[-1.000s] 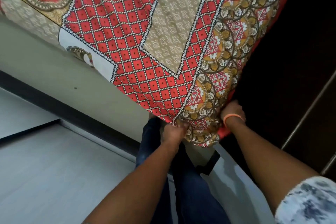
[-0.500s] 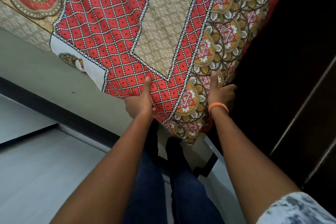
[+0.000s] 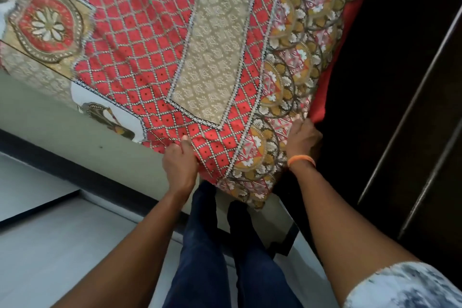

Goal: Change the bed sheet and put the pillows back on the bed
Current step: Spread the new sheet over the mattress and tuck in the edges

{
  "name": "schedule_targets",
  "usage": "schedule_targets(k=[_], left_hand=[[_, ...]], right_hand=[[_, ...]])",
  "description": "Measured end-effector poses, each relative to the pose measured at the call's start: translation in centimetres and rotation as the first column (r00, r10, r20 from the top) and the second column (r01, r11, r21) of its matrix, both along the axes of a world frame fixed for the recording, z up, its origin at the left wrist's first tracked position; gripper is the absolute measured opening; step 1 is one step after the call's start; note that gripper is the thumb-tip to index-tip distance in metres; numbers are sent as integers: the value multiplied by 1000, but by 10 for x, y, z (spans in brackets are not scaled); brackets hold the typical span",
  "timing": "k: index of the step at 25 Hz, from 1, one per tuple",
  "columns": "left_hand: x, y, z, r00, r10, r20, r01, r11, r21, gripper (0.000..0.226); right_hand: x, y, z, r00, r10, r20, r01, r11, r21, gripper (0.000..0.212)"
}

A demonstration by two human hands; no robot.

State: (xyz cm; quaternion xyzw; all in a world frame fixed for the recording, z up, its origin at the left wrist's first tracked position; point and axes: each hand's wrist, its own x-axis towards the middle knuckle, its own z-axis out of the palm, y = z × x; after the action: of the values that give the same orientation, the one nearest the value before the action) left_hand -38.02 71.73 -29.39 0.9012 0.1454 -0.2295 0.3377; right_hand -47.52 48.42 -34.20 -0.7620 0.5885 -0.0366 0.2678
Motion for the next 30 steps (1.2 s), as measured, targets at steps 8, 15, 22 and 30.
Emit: schedule_targets(k=[8, 15, 22, 30], left_hand=[[-46, -23, -9, 988, 135, -75, -136, 991, -9, 57], [-14, -9, -21, 974, 225, -10, -225, 974, -21, 46], [-15, 15, -19, 896, 387, -219, -435, 866, -247, 49], [-36, 11, -32, 767, 464, -444, -623, 704, -341, 38]], right_hand=[[-35, -34, 8, 989, 33, -147, -5, 982, 190, 46], [4, -27, 6, 973, 168, -159, -108, 938, 331, 44], [-5, -7, 17, 990, -139, 36, 117, 926, 359, 41], [-16, 15, 0, 980, -185, 69, 173, 973, 155, 32]])
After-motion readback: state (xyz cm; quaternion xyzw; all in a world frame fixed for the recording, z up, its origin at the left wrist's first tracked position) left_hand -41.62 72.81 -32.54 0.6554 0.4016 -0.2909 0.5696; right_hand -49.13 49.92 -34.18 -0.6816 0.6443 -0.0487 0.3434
